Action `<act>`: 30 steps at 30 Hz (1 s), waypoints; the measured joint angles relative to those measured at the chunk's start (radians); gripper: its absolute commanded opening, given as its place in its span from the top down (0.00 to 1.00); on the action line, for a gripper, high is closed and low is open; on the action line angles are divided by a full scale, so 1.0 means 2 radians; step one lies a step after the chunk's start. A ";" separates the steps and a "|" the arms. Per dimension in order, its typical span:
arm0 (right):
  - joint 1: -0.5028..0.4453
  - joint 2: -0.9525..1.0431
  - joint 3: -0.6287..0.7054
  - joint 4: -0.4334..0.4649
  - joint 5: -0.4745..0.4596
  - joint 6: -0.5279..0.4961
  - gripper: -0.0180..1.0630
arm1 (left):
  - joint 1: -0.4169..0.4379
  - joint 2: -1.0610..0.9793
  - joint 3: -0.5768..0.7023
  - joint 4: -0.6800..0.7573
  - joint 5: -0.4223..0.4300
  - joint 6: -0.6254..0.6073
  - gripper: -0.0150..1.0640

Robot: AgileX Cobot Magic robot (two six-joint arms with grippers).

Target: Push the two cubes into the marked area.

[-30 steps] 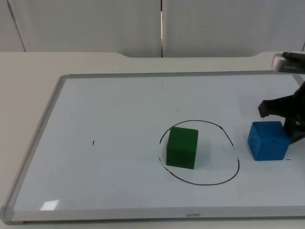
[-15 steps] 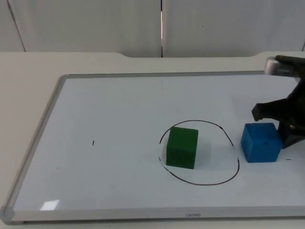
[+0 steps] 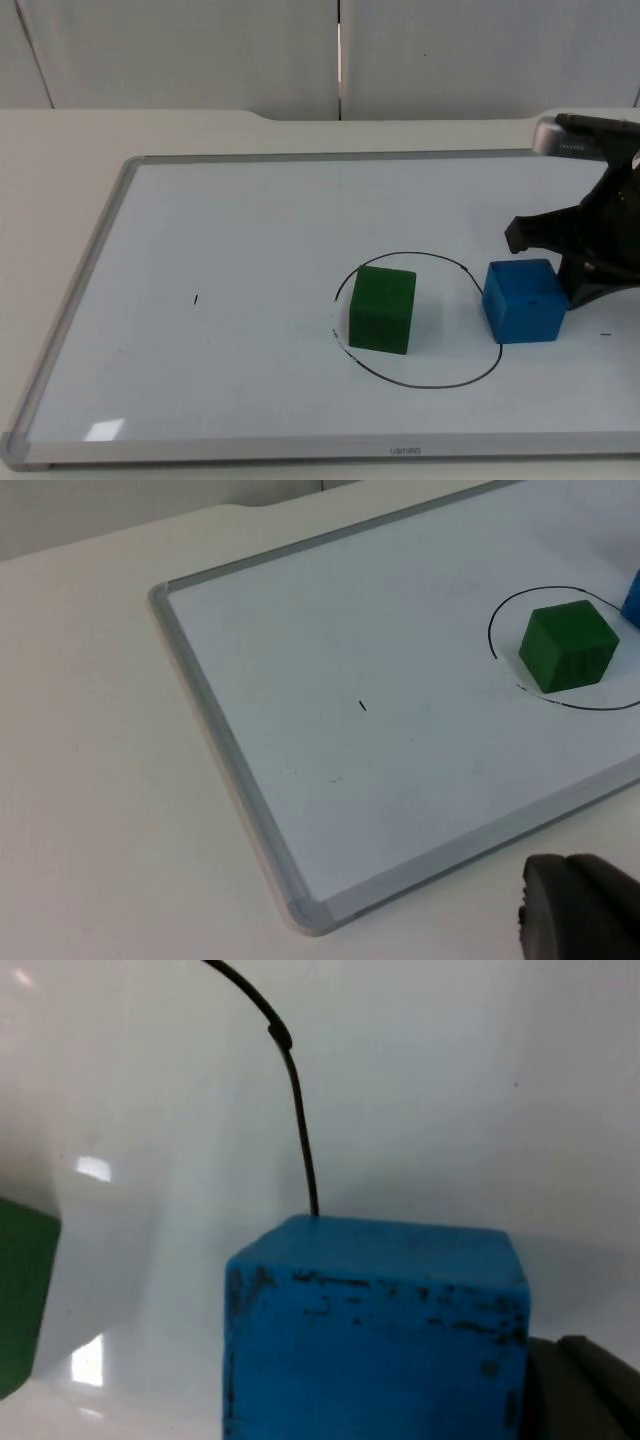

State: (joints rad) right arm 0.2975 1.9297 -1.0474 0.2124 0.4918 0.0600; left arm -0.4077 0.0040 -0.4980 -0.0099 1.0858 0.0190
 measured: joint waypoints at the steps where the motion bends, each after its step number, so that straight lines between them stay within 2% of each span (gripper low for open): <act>1: 0.000 0.000 0.000 0.000 0.000 0.000 0.99 | 0.000 0.000 0.000 0.000 0.000 0.000 0.99; 19: 0.009 0.000 0.000 0.001 0.000 0.016 0.99 | 0.000 0.000 0.000 0.000 0.000 0.000 0.99; 30: 0.035 0.001 0.000 0.002 -0.031 0.032 0.99 | 0.000 0.000 0.000 0.000 0.000 0.000 0.99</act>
State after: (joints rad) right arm 0.3684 1.9313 -1.0474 0.2163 0.4299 0.1247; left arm -0.4077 0.0040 -0.4980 -0.0099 1.0858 0.0190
